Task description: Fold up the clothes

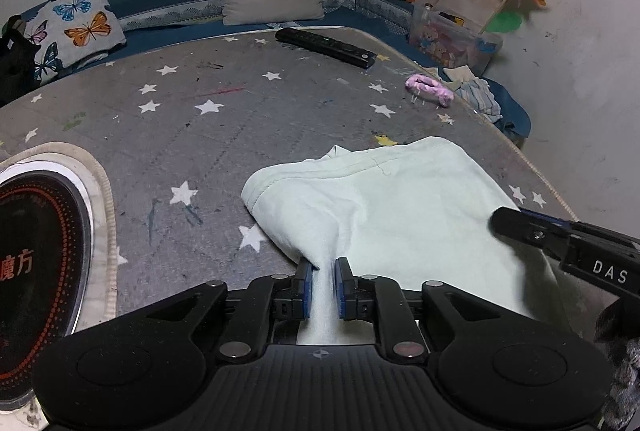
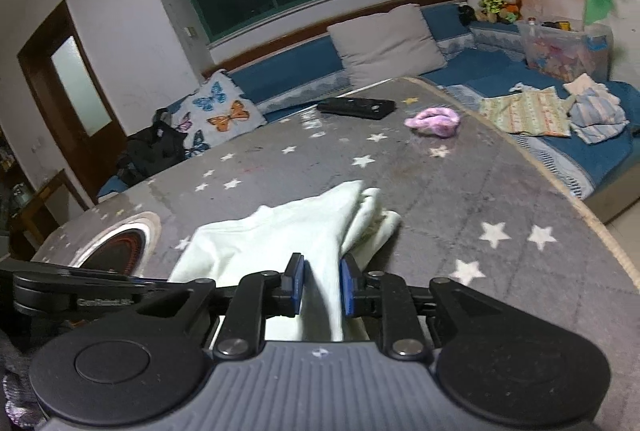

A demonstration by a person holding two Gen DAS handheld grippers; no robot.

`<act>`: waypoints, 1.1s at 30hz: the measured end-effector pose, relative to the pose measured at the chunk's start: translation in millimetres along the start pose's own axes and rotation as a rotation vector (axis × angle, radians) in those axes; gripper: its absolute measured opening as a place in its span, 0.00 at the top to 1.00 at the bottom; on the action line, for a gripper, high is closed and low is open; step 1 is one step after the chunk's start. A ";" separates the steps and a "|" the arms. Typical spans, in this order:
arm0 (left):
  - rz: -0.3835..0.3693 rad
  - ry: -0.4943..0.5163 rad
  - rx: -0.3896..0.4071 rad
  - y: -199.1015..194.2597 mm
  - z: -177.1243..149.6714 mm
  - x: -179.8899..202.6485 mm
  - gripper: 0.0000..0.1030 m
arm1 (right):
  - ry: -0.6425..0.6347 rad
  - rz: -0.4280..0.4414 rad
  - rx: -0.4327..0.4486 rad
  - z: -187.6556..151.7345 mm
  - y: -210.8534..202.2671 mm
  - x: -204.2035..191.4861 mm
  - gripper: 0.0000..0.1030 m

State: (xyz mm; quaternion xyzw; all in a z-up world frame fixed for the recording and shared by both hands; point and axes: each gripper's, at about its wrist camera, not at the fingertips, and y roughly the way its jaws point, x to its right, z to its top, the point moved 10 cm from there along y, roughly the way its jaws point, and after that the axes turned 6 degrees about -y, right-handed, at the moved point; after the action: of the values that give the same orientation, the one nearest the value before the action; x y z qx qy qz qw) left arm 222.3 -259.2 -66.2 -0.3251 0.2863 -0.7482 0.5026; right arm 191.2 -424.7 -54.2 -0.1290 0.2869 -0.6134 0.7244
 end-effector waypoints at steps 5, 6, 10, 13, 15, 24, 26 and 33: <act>0.033 -0.021 0.008 -0.9 1.1 -13.4 0.62 | -0.007 -0.053 -0.007 -0.7 -2.4 12.4 0.79; 0.035 -0.024 0.008 -1.0 1.3 -15.4 0.61 | -0.009 -0.061 -0.005 0.5 -2.8 13.7 0.79; 0.042 -0.035 0.011 -1.8 3.1 -20.2 0.54 | -0.016 -0.075 0.023 9.7 -6.0 14.2 0.79; 0.030 -0.043 0.029 -4.8 8.0 -19.4 0.54 | -0.025 -0.051 0.064 20.4 -9.0 6.7 0.79; 0.024 -0.042 0.042 -5.2 11.7 -18.5 0.54 | -0.046 -0.022 0.081 25.9 -8.3 -2.8 0.79; 0.060 -0.015 0.041 15.1 22.9 -29.4 0.53 | -0.070 0.008 0.004 19.1 29.3 -15.7 0.79; 0.067 -0.028 0.037 20.0 25.7 -36.7 0.52 | -0.063 -0.003 -0.019 14.6 37.4 -10.4 0.79; 0.063 -0.064 0.046 22.3 34.7 -48.0 0.52 | -0.074 -0.016 -0.046 6.3 44.2 -3.4 0.79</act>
State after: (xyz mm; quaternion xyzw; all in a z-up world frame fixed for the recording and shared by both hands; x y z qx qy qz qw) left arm 275.4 -225.0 -70.9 -0.3278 0.2628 -0.7278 0.5421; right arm 230.5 -413.0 -72.1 -0.1707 0.2727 -0.6074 0.7263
